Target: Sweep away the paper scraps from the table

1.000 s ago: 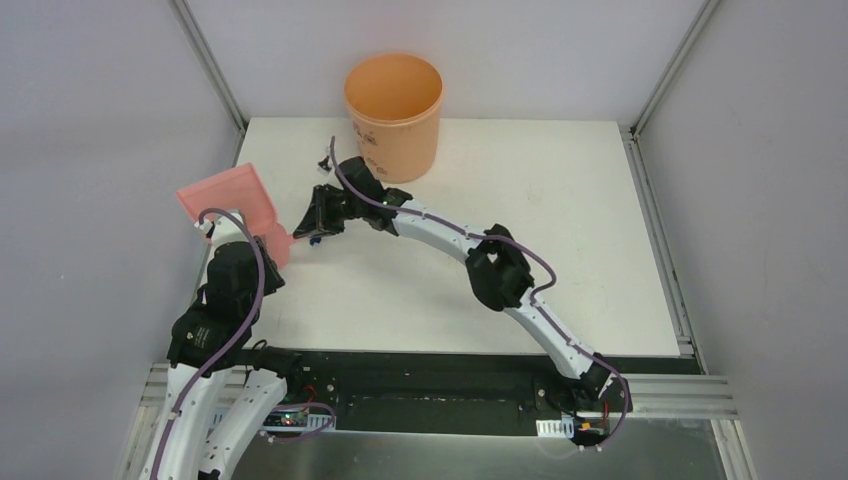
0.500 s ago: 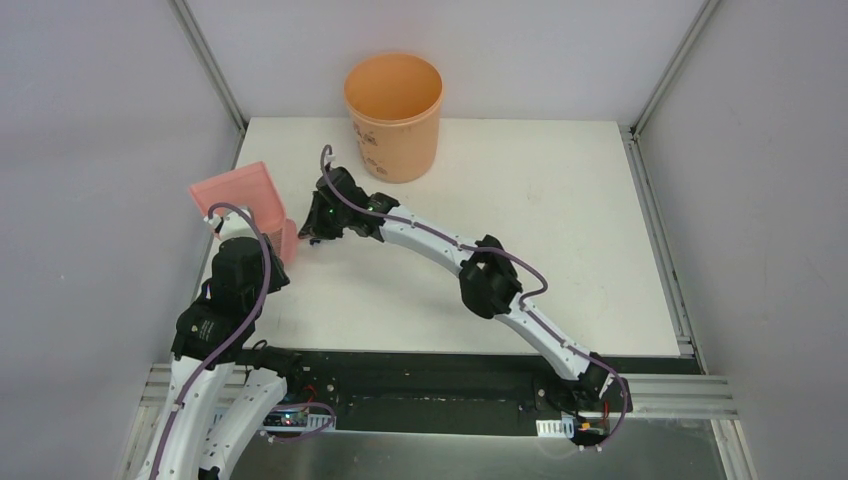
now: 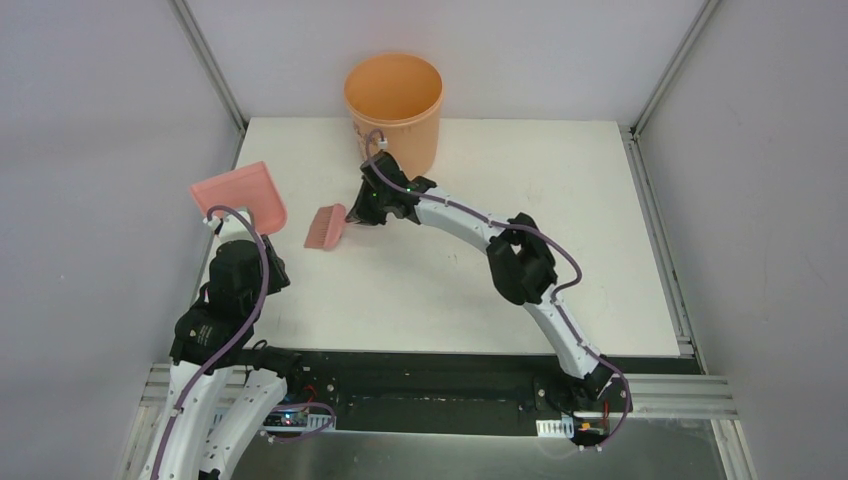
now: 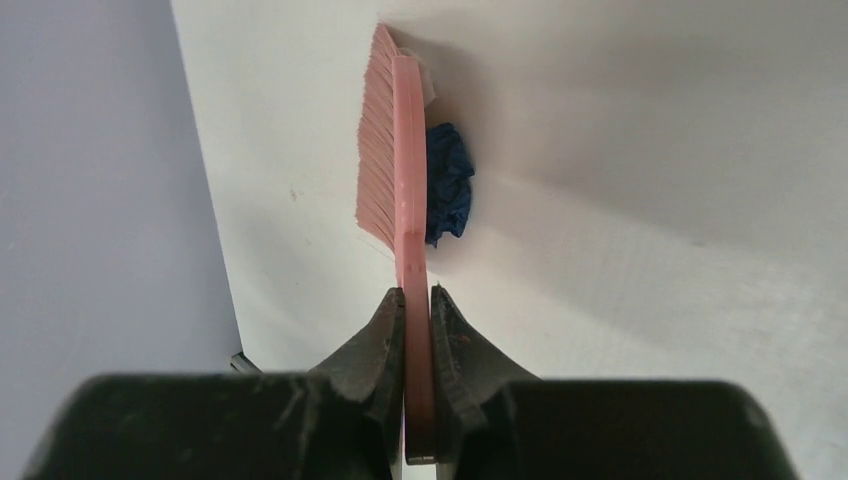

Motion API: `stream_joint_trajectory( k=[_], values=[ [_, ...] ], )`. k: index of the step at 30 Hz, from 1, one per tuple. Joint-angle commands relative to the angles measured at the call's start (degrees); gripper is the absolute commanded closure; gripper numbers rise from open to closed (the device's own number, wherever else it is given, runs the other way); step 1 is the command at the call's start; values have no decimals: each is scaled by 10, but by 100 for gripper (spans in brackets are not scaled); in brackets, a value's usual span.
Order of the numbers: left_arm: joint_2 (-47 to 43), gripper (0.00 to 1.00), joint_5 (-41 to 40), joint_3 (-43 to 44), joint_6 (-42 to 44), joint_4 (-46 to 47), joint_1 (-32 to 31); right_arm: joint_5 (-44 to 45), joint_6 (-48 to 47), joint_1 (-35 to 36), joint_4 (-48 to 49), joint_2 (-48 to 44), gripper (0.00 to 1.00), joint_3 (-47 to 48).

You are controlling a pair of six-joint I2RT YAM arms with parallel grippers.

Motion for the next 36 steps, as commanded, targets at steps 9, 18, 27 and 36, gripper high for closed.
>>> stream_joint_trajectory(
  k=[9, 18, 27, 36],
  values=[
    [-14, 100, 22, -2, 12, 37, 1, -35, 102, -158, 106, -269, 100, -453],
    [-8, 100, 25, -4, 14, 41, 2, -158, 13, -263, 22, -411, 100, -453],
    [11, 100, 45, -6, 22, 47, 2, -215, -80, -328, 92, -385, 100, -402],
    [18, 100, 67, -8, 27, 52, 2, -172, -458, -340, -120, -370, 100, -260]
  ],
)
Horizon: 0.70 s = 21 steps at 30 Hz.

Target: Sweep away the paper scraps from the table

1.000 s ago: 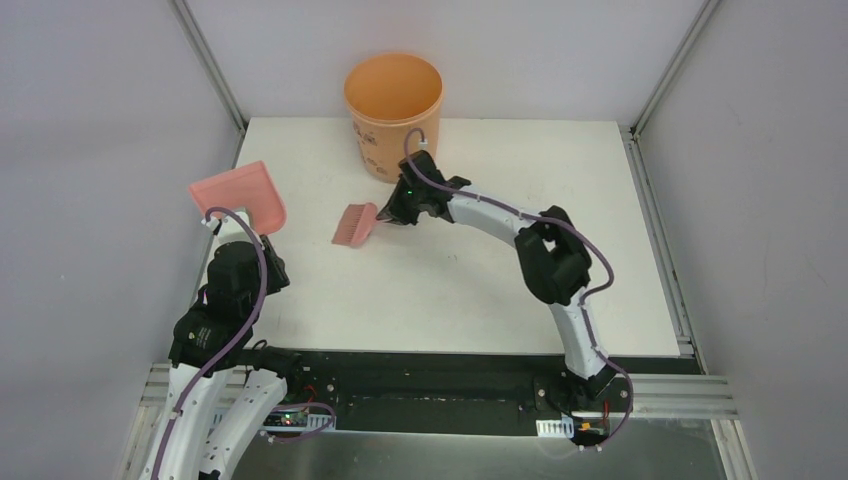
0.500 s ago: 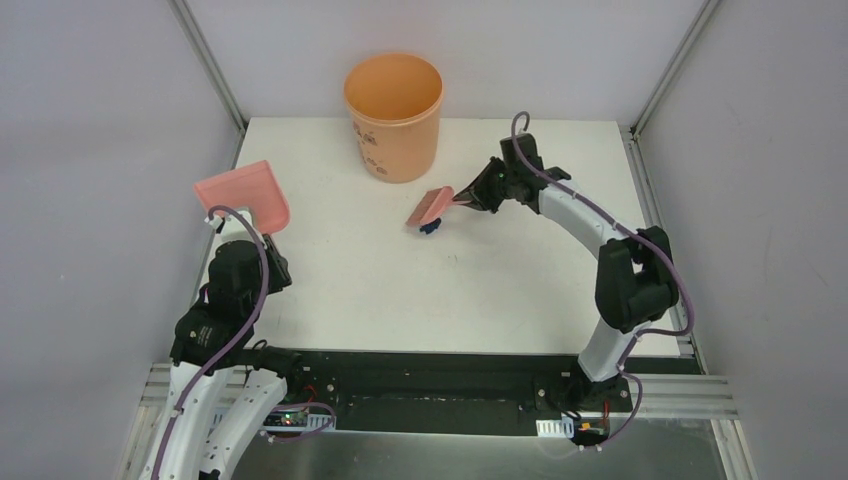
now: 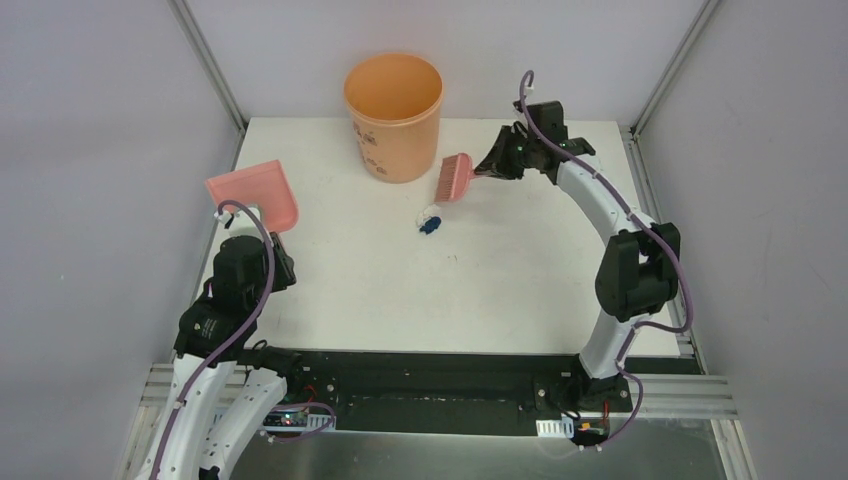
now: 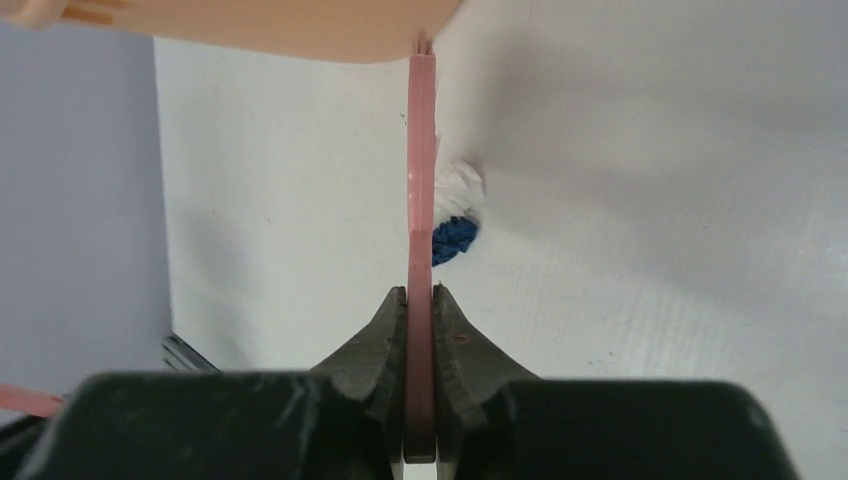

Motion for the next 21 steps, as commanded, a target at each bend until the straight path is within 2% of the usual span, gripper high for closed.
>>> stream_joint_trajectory(
  k=[1, 2, 6, 8, 11, 14, 17, 21],
  values=[
    [7, 100, 24, -1, 14, 33, 2, -21, -317, 1, -150, -12, 100, 102],
    [8, 100, 27, -1, 15, 34, 2, -34, -377, 3, -193, -9, 100, 120],
    [2, 100, 23, 0, 17, 35, 2, 14, -554, 19, -310, -8, 100, 171],
    [-5, 100, 23, -1, 17, 36, 2, 94, -660, 52, -314, -18, 100, 164],
    [-5, 100, 27, -3, 18, 36, 2, 208, -852, 111, -234, -60, 100, 59],
    [-3, 100, 29, -2, 19, 37, 2, 347, -970, 171, -50, -82, 100, -48],
    [-8, 100, 27, -2, 19, 36, 2, 431, -1023, 207, 40, -46, 100, -55],
    [-15, 100, 27, -4, 18, 36, 2, 442, -1024, 224, 63, 11, 100, -15]
  ],
)
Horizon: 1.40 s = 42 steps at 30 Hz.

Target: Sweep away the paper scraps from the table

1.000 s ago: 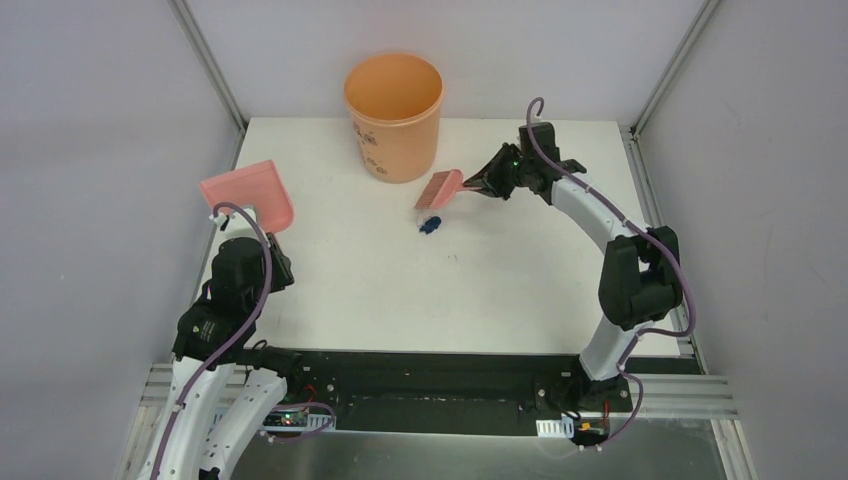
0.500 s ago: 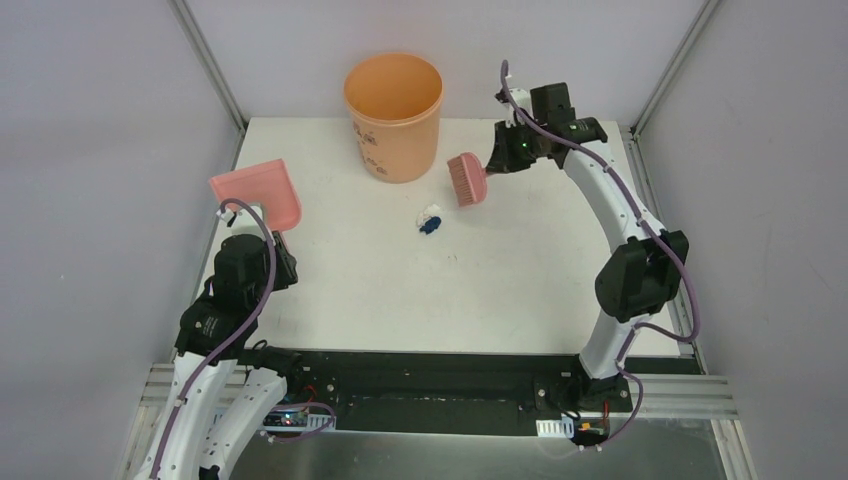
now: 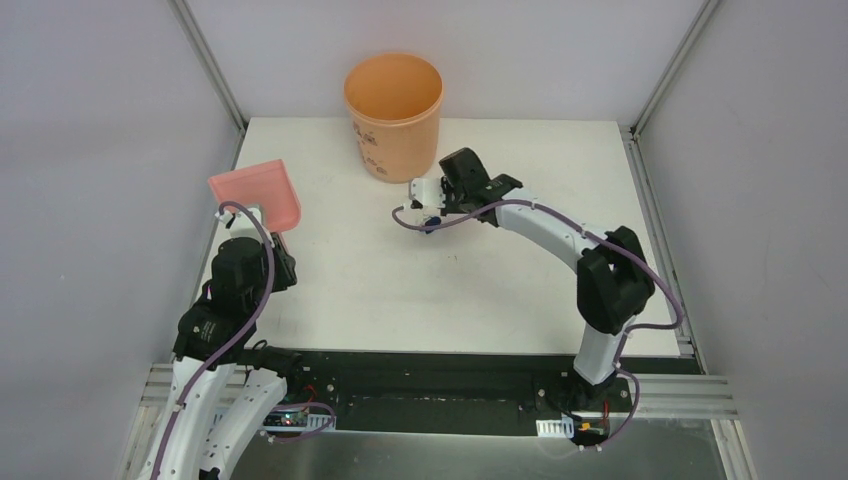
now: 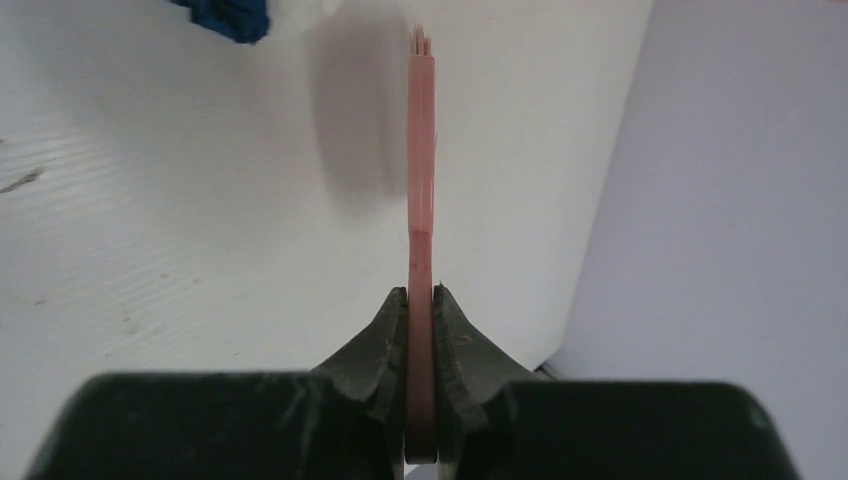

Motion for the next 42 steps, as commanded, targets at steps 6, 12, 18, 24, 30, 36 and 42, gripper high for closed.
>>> stream_joint_trajectory(
  k=[6, 12, 18, 24, 30, 36, 42],
  values=[
    [-1, 100, 16, -1, 8, 28, 2, 26, -88, 26, 70, 57, 100, 68],
    [-5, 100, 14, -2, 6, 26, 2, -93, -72, 61, -90, 34, 100, 95],
    [2, 100, 17, -1, 7, 26, 2, -137, -107, 102, -202, -7, 100, 80],
    [36, 100, 59, -2, 16, 36, 2, -143, -117, 119, -278, -72, 100, 18],
    [116, 100, 162, 7, 37, 52, 1, -143, -59, 95, -261, -146, 100, -61],
    [225, 100, 322, 76, 4, -20, -12, -274, 130, -66, -261, -160, 100, 40],
    [217, 100, 306, 118, 4, -96, -36, -473, 296, -111, -345, -156, 100, 107]
  ],
)
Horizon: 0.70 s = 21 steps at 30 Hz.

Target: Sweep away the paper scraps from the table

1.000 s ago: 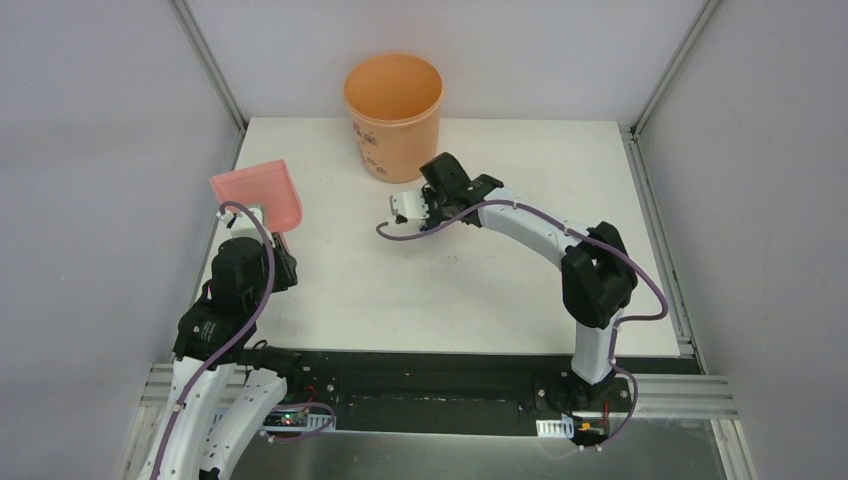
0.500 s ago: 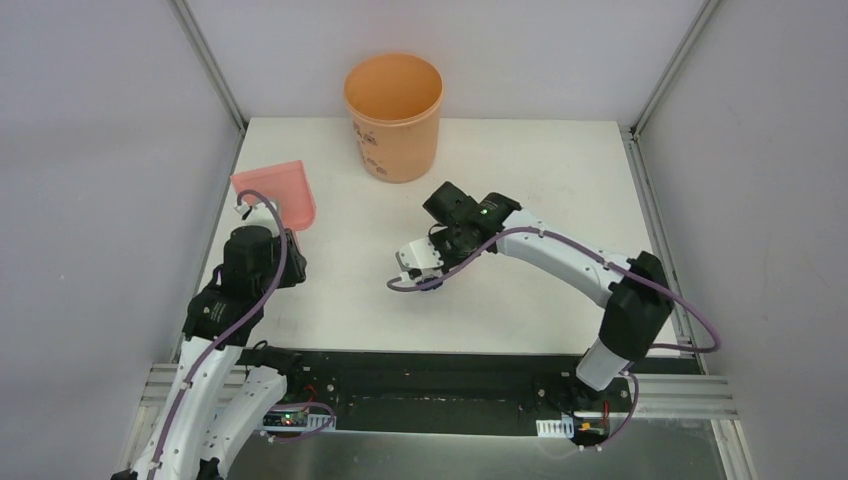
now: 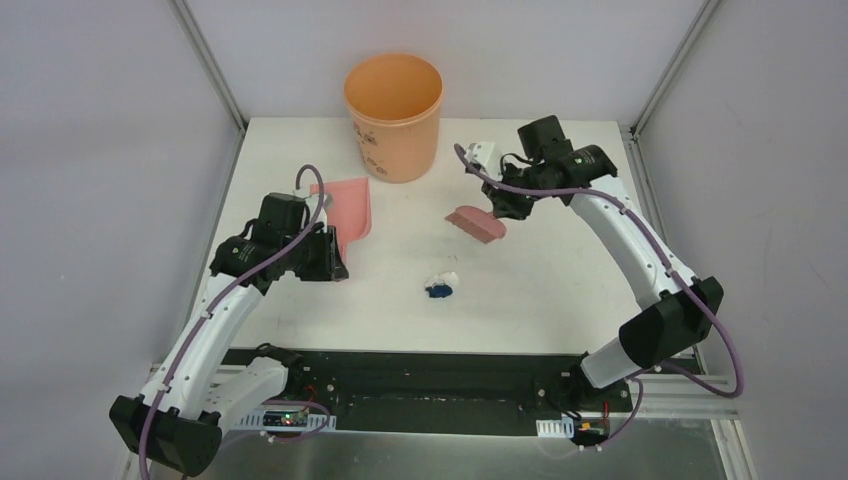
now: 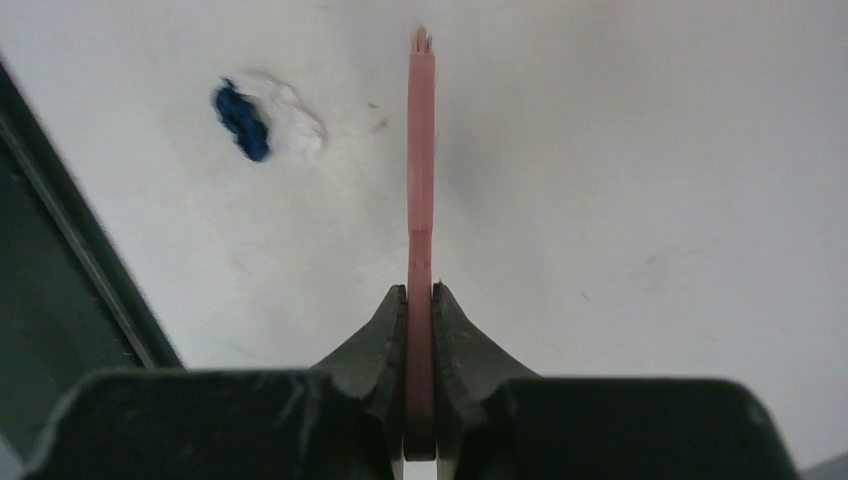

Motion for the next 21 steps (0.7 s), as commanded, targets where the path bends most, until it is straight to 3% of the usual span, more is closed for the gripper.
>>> stream_joint_trajectory(
  k=[1, 6, 9, 14, 19, 21],
  values=[
    [-23, 100, 29, 63, 1, -76, -7, -219, 185, 9, -63, -10, 100, 35],
    [-36, 100, 86, 99, 1, -156, -11, -412, 324, 11, -116, 101, 100, 46],
    [-41, 100, 67, 112, 12, -193, -22, -439, 353, 12, -107, 149, 100, 40],
    [-48, 100, 38, 97, 18, -202, -33, -385, 442, 11, -48, 195, 100, 29],
    [-37, 100, 30, 93, 46, -216, -37, -191, 493, 1, -3, 181, 100, 2],
    [-32, 100, 10, 101, 51, -228, -47, -164, 509, -21, 8, 169, 100, -17]
  ],
)
